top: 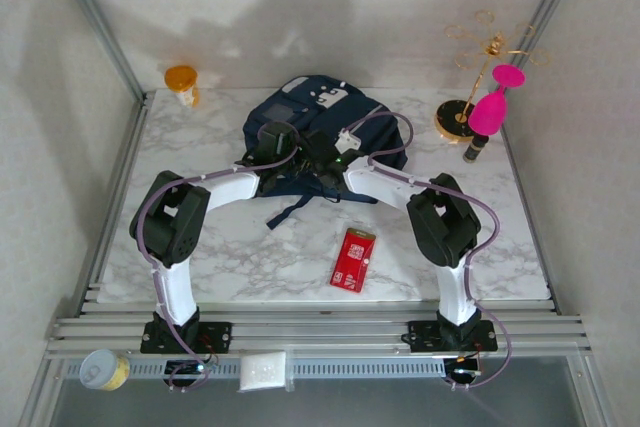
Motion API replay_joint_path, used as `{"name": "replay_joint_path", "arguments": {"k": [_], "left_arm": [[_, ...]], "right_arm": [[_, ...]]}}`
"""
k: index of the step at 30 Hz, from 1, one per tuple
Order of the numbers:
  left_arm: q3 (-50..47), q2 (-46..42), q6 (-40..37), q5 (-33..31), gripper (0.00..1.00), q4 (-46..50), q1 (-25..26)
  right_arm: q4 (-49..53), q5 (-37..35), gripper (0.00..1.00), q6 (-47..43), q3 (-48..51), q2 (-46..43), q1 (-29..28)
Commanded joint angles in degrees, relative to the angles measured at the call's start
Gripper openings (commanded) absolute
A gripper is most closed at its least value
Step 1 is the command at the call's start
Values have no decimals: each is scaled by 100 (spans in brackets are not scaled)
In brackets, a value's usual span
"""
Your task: Pack books, pencil case, and school supplies into a backpack
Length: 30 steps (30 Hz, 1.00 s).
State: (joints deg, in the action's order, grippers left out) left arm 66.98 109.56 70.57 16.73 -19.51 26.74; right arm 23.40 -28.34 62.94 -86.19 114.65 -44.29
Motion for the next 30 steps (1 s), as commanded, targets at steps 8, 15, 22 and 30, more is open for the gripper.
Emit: {"name": "replay_joint_path", "arguments": {"k": [8, 15, 22, 30], "left_arm": [[113, 66, -94, -315, 45, -153, -187], [60, -18, -146, -267, 45, -92, -197], [-253, -230, 388, -147, 52, -555, 225], [-85, 196, 1076, -757, 34, -969, 604]], "right_arm": [[-170, 118, 9, -614, 343, -536, 89], [-492, 1376, 0, -1267, 841, -1022, 422], [-759, 2015, 0, -1674, 1195, -1440, 638], [-682, 2395, 0, -1967, 1175, -1429, 729]]}}
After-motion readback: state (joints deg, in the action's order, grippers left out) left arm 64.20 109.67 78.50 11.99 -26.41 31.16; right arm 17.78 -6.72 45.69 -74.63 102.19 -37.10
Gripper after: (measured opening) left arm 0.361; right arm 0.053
